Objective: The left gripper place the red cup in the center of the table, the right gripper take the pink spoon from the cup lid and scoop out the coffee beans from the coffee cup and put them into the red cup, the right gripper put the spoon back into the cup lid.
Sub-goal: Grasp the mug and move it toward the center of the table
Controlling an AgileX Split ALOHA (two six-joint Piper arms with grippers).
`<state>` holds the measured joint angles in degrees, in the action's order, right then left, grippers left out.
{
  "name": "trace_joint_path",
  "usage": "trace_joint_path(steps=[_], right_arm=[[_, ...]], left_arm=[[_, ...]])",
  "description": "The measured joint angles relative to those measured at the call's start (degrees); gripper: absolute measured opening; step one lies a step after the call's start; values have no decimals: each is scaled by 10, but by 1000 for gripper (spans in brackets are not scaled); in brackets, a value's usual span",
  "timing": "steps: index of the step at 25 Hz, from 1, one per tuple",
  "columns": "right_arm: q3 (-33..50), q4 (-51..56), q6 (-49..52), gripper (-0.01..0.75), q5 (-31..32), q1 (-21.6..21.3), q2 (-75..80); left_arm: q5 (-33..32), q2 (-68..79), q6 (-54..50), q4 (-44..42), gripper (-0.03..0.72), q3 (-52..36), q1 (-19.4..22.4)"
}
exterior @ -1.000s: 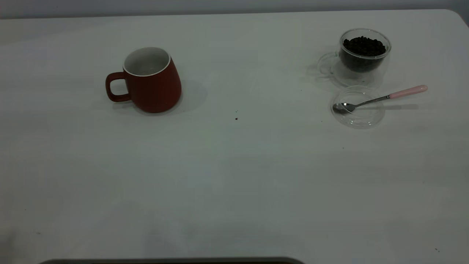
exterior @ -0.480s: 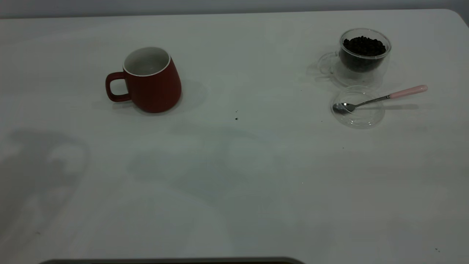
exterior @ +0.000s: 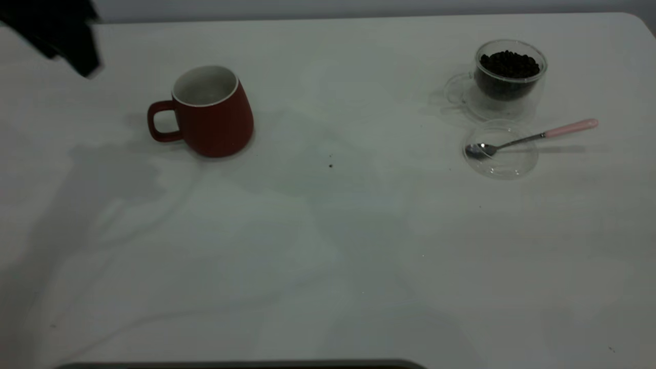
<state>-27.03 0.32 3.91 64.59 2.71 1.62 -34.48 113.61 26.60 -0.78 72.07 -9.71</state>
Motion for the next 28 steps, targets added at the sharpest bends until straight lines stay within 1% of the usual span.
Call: trace_joint_path(steps=[3,5,7,12,16,20,24,28], right_arm=[[0,0,0,442,0,0,0],[0,0,0,442,0,0,0],[0,0,0,442,0,0,0],[0,0,0,442,0,0,0],[0,0,0,442,0,0,0],[0,0,0,442,0,0,0],[0,0,0,442,0,0,0],[0,0,0,442,0,0,0]], left_arm=[[-8,35,75,0,538,15,-19],[-20,45,110,-2,538,15,-21],[-16,51,137,-13,538,15,-21],[50,72,164,-25,538,16,-21],[84,100,176,-27,538,20,-21],[142,129,202,-27,538,21,-23],[183,154,234,-28,538,22,-34],[222,172,292,-30,538,22,-43]])
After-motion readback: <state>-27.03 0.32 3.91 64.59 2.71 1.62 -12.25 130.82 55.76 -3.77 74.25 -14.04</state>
